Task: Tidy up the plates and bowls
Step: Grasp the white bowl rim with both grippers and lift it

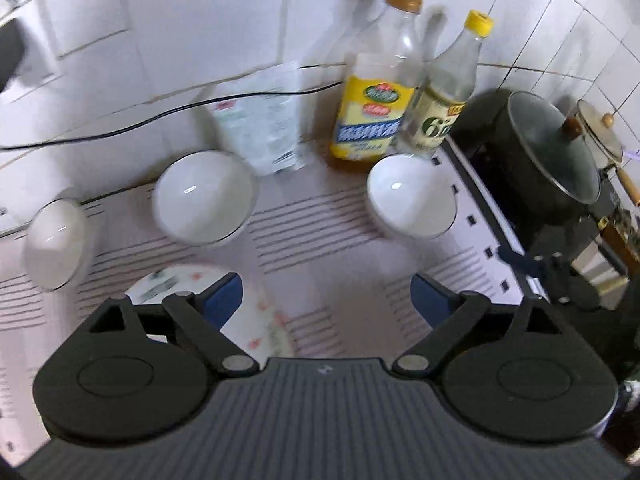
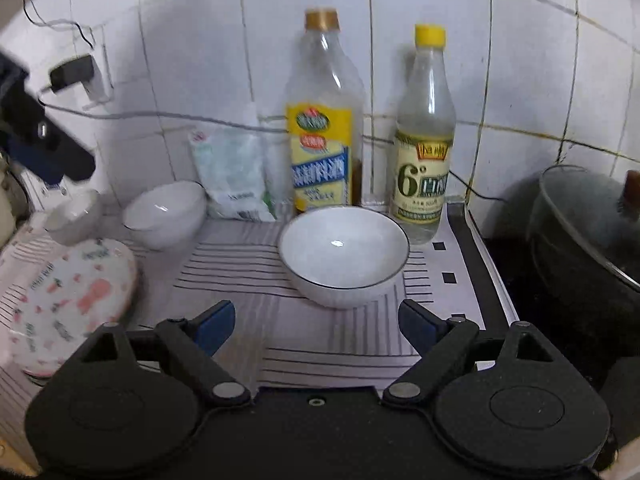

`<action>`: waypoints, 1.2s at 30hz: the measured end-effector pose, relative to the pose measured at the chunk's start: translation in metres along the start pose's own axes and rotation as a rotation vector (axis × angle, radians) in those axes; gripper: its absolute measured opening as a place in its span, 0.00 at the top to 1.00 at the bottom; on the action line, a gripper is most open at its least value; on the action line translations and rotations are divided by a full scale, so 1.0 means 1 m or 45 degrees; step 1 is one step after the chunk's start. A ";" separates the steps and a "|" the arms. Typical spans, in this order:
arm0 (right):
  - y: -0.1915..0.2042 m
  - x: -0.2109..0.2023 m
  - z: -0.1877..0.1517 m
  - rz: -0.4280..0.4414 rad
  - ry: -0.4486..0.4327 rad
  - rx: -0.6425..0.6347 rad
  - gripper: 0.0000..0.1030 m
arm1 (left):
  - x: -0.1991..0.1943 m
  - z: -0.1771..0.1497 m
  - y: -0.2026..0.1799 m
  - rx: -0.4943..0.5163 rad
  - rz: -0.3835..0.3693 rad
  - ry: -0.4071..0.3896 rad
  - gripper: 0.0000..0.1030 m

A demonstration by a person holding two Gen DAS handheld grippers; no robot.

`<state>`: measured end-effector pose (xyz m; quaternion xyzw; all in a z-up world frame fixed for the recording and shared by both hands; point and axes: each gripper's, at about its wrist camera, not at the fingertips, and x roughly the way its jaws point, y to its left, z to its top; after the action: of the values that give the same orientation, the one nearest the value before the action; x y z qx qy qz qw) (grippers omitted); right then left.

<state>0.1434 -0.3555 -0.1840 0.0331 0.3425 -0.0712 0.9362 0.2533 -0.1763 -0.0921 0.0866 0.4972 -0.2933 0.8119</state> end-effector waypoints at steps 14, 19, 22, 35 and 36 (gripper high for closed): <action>-0.020 0.089 -0.013 -0.014 0.049 -0.083 0.12 | 0.141 0.035 -0.049 -0.026 0.068 0.022 0.11; -0.021 0.097 -0.010 -0.009 0.005 -0.096 0.12 | 0.164 0.042 -0.059 -0.016 0.112 0.003 0.36; -0.019 0.102 -0.010 0.005 -0.025 -0.137 0.12 | 0.176 0.044 -0.057 -0.053 0.087 0.065 0.55; -0.012 0.102 -0.012 0.013 -0.051 -0.196 0.14 | 0.181 0.032 -0.053 -0.075 -0.015 0.105 0.86; -0.010 0.099 -0.012 0.009 -0.059 -0.203 0.14 | 0.178 0.031 -0.055 -0.056 -0.003 0.102 0.86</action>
<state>0.2089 -0.3751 -0.2576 -0.0420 0.3252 -0.0411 0.9438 0.3049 -0.3039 -0.2216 0.0798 0.5357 -0.2796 0.7927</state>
